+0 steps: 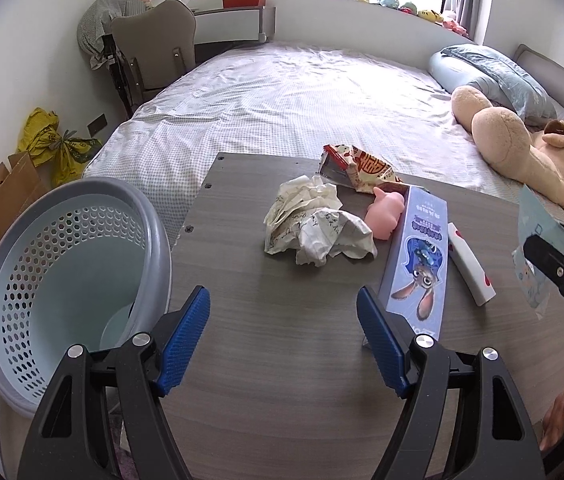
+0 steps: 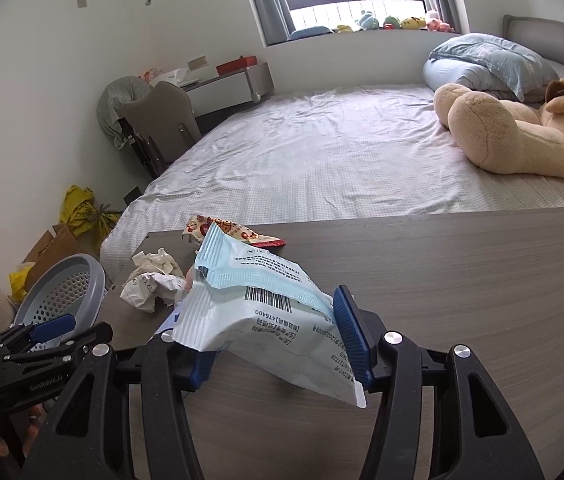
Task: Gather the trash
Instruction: 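Grasp the crumpled white paper with the left tool while the right tool holds the packet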
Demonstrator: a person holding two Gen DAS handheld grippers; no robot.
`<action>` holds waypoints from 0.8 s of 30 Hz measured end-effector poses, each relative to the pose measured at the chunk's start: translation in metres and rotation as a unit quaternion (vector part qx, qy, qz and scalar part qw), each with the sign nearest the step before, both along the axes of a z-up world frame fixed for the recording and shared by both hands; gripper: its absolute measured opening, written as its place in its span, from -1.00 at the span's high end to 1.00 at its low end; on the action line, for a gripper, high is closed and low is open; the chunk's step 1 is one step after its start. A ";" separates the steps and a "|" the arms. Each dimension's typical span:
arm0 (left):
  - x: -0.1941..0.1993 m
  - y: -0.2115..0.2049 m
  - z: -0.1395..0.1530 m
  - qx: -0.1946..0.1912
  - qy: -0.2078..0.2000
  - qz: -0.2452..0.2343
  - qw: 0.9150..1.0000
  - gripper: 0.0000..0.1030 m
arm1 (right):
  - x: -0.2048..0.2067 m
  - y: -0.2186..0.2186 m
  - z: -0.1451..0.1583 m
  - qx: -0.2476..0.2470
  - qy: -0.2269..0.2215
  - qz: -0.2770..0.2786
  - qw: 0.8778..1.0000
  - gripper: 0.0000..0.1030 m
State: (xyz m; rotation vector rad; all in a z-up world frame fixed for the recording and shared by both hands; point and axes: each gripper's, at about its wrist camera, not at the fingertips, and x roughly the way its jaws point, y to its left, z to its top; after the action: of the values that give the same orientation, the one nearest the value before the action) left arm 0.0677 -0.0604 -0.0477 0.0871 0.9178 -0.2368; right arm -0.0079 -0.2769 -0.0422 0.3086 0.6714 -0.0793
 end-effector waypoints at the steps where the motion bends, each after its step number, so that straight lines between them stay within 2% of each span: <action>1: 0.004 -0.002 0.001 -0.001 -0.001 -0.001 1.000 -0.41 | -0.003 -0.003 -0.001 0.001 0.001 -0.004 1.000 -0.02; 9: 0.035 -0.020 0.006 -0.002 0.002 -0.016 1.000 -0.41 | -0.015 -0.017 -0.006 0.013 0.005 -0.025 1.000 -0.02; 14: 0.056 -0.032 -0.006 -0.023 0.035 -0.034 0.999 -0.41 | -0.016 -0.020 -0.014 0.019 0.015 -0.029 0.999 -0.02; 18: 0.069 -0.039 -0.019 -0.005 0.044 -0.030 0.999 -0.41 | -0.016 -0.021 -0.016 0.025 0.018 -0.029 0.999 -0.02; 24: 0.078 -0.038 -0.027 -0.005 0.052 -0.025 0.998 -0.41 | -0.014 -0.022 -0.019 0.030 0.021 -0.027 0.999 -0.01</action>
State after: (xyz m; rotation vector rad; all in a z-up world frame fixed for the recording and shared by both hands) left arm 0.1456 -0.0979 -0.0750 0.0895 1.0179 -0.2950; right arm -0.0219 -0.2991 -0.0616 0.3833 0.7075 -0.1178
